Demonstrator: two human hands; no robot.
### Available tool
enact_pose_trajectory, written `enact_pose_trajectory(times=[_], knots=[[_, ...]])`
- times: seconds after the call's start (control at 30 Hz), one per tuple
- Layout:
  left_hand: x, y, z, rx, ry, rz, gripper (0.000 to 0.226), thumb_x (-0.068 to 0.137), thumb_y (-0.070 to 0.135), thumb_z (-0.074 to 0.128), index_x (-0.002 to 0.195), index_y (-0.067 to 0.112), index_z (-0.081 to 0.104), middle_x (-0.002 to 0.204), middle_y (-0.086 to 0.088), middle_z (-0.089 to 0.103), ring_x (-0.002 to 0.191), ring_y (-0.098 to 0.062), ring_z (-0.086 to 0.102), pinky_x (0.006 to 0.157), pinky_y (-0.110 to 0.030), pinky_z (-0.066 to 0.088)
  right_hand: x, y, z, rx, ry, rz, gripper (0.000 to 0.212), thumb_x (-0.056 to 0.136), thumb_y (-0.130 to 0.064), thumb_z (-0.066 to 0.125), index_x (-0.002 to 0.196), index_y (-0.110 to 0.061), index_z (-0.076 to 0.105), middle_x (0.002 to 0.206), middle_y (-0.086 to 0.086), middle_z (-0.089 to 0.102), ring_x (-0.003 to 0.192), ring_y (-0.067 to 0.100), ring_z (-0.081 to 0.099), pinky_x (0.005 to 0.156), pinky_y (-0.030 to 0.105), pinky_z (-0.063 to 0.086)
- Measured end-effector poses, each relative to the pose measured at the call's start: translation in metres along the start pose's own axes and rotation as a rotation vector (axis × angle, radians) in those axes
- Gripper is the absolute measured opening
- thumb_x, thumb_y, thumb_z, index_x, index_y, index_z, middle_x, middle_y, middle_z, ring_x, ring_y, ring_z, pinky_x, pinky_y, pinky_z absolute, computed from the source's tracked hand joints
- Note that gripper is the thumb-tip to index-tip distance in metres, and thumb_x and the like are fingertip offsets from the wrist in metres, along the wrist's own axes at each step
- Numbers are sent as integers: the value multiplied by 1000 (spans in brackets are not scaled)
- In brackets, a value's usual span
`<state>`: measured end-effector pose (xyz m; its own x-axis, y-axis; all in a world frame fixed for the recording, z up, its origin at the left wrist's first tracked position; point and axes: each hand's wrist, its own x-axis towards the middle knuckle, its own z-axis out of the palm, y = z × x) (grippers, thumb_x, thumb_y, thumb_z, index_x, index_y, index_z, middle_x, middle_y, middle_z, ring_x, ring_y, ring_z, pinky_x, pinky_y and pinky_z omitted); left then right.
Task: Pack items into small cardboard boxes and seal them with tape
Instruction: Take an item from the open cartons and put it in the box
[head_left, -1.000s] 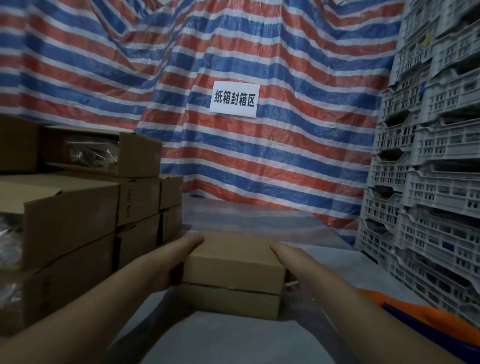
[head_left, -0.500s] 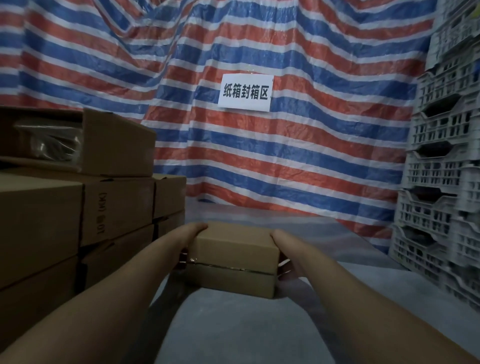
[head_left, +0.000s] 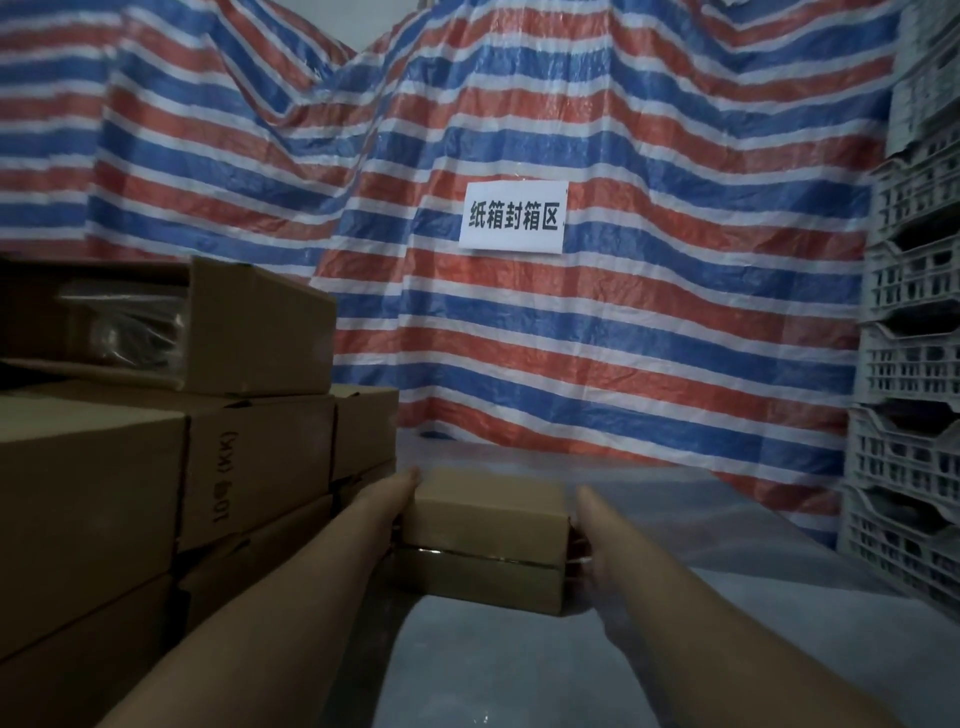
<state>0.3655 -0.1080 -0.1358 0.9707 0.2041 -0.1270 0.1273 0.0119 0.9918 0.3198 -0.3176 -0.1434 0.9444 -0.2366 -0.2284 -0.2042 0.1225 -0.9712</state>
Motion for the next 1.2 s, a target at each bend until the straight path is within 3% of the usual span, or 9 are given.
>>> enact_pose_trajectory(times=[0.07,0.13,0.27,0.43,0.6,0.8,0.9,1.03,1.2], knots=[[-10,-2,-1,-118,97,72,51,101,44,45,137,8,48,131,-18,53,116,-37,52,98,-44,45,-10,2,-5,92,56,16,50,99,-51,45,85,-5,57,43,10,58,43,26,59,45,32,51],[-25,-6,-5,-186,191,85,50,103,41,36,134,6,53,133,-18,56,120,-37,55,100,-45,47,-16,8,-16,129,140,-41,39,103,-43,42,83,-11,50,51,5,46,45,21,44,39,24,36],[-72,-12,-20,206,251,148,43,105,24,30,132,-2,51,134,-24,55,123,-38,53,103,-43,44,-45,21,-42,-4,167,-37,35,104,-25,38,70,-16,39,65,4,33,52,16,29,33,17,24],[-167,-22,-36,498,144,472,31,101,25,47,84,5,63,92,-19,67,86,-29,65,71,-34,50,-116,28,-45,-187,187,-56,27,100,-14,45,79,-4,58,69,13,55,61,27,53,58,31,42],[-250,-9,-57,598,18,674,46,102,36,48,68,11,65,64,-5,64,61,-19,62,57,-30,48,-206,15,-28,-190,161,-240,17,97,-18,52,81,-12,52,63,7,40,54,18,36,50,26,27],[-338,13,-88,518,63,800,68,102,54,33,49,16,53,46,6,56,45,-7,54,49,-26,38,-305,0,18,-227,20,-310,21,101,-30,45,90,-15,55,72,6,45,61,17,41,48,26,31],[-366,19,-113,504,94,809,73,100,62,26,60,14,65,53,4,64,50,-8,62,54,-29,50,-327,2,36,-262,8,-332,32,105,-39,36,86,-18,49,71,5,42,60,16,40,48,24,33],[-378,38,-167,498,267,987,53,102,49,35,64,21,58,54,10,60,51,-3,56,48,-23,37,-348,-2,65,-303,-70,-486,32,106,-41,36,94,-24,61,91,3,65,87,21,62,72,35,51],[-349,74,-263,540,602,1076,20,99,22,48,115,22,59,106,3,59,91,-9,59,78,-35,55,-363,-31,139,-471,-234,-771,33,100,-53,45,97,-25,64,90,-4,63,84,13,60,62,29,40]])
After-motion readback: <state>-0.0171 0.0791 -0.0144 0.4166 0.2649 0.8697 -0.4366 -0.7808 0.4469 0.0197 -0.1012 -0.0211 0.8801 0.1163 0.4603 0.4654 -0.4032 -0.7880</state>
